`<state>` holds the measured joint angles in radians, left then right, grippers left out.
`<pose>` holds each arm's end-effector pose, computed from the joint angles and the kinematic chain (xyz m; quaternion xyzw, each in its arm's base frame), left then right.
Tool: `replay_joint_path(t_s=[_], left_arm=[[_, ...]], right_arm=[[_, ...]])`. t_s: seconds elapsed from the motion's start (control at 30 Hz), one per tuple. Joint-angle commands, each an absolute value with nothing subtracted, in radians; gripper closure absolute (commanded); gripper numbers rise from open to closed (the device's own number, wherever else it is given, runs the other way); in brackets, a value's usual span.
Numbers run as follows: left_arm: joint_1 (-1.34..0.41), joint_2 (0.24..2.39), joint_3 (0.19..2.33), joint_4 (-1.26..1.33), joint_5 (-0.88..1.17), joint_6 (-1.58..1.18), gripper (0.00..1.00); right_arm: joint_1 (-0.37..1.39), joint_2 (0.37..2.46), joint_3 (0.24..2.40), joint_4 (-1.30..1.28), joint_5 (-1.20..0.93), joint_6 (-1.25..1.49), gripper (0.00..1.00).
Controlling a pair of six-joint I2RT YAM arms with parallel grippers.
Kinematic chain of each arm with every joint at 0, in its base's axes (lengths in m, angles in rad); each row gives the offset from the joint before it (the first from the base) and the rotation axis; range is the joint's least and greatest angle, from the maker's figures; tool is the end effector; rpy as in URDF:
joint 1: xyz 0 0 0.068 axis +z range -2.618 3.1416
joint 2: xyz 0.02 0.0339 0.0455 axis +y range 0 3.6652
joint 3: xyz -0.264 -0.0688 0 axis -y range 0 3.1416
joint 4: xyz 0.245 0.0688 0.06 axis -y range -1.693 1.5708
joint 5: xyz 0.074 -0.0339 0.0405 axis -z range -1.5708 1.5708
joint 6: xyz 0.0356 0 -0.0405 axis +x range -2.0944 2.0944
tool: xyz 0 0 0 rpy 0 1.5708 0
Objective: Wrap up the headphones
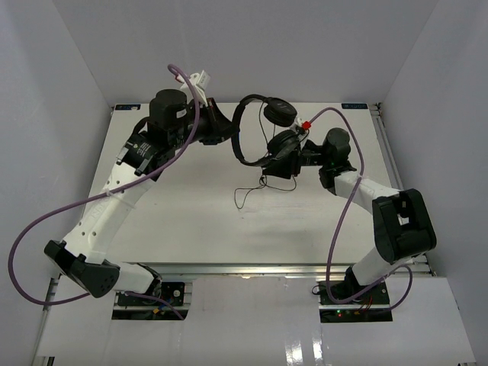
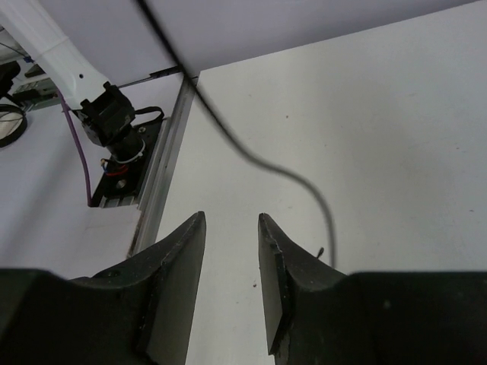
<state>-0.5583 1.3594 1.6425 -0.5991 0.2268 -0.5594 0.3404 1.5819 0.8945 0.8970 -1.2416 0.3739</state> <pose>0.2387 -0.1585 0.4639 0.0660 0.8044 -0.3869 0.4460 0.3036 0.1433 0.2862 -0.4434 0.5193 0.5639 0.4643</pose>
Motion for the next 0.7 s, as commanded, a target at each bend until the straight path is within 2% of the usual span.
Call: replay_joint_path(t_s=[0.0, 0.2, 0.27, 0.37, 0.47, 0.53, 0.57, 0.63, 0.67], left_arm=[[-0.557, 1.341, 1.727, -0.587, 0.194, -0.606, 1.0], [-0.557, 1.36, 1.803, -0.63, 0.172, -0.615, 1.0], [-0.557, 1.364, 1.828, -0.643, 0.167, -0.613, 1.0], [-0.557, 1.366, 1.844, -0.657, 0.15, -0.605, 1.0], [-0.557, 1.369, 1.851, -0.666, 0.131, -0.593, 1.0], [-0.557, 1.372, 1.85, -0.666, 0.126, -0.59, 1.0], [-0.557, 1.373, 1.85, -0.666, 0.125, -0.587, 1.0], [-0.557, 1.374, 1.85, -0.666, 0.124, -0.582, 1.0], [-0.557, 1.374, 1.848, -0.666, 0.124, -0.583, 1.0]], right_arm=[[0.378, 1.631, 0.843, 1.235, -1.278, 0.553, 0.58], [0.426, 1.784, 0.899, 1.715, -1.276, 0.925, 0.57], [0.433, 1.821, 0.916, 1.777, -1.28, 0.974, 0.57], [0.434, 1.801, 0.908, 1.697, -1.321, 0.903, 0.57], [0.418, 1.675, 0.856, 1.311, -1.288, 0.574, 0.57], [0.426, 1.535, 0.889, 0.649, -1.174, 0.017, 0.57], [0.431, 1.494, 0.912, 0.432, -1.11, -0.156, 0.57], [0.432, 1.446, 0.928, 0.232, -1.014, -0.302, 0.56], [0.425, 1.424, 0.915, 0.226, -1.0, -0.304, 0.57]])
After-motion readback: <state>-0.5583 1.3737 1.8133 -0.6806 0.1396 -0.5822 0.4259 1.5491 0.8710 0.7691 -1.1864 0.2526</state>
